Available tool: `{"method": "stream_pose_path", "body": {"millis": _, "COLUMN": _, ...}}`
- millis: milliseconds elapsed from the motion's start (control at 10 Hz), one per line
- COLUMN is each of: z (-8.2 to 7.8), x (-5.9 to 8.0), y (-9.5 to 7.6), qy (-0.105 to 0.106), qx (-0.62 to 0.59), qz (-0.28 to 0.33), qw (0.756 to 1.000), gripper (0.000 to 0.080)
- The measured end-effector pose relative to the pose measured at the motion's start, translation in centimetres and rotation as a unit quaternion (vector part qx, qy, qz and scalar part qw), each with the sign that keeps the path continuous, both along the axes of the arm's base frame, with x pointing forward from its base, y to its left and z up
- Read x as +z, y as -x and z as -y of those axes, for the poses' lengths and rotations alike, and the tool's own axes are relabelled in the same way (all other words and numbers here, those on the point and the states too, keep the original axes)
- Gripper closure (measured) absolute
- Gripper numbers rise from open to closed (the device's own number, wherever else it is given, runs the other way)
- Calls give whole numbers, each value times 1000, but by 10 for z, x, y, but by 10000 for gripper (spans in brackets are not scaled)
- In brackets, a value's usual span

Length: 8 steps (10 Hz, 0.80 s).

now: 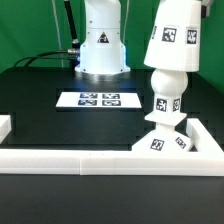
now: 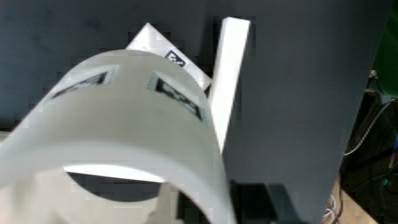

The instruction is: Assemble lamp

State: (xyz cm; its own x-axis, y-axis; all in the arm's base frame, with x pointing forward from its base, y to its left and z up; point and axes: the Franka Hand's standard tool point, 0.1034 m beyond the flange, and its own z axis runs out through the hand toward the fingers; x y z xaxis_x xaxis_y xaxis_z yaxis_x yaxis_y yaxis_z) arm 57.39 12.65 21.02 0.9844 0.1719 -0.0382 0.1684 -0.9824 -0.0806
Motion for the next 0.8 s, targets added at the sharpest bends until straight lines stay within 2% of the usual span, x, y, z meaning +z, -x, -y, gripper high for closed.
{"method": "stream_pose_path", "body": {"millis": 200, "z": 2, "x": -17, "y": 4, "qy": 1, "qx": 2, "qz": 8, "qw": 1000, "gripper": 755}}
{"method": "stream_pose_path", "body": {"millis": 400, "z": 1, "x": -29, "y": 0, "qy": 2, "qx": 17, "qz": 19, "qw": 1000, "gripper": 755}}
{"method": "stream_pose_path", "body": {"millis": 800, "z": 1, "x": -31, "y": 1, "qy": 3, "qx": 16, "qz": 16, "qw": 1000, "gripper": 755}}
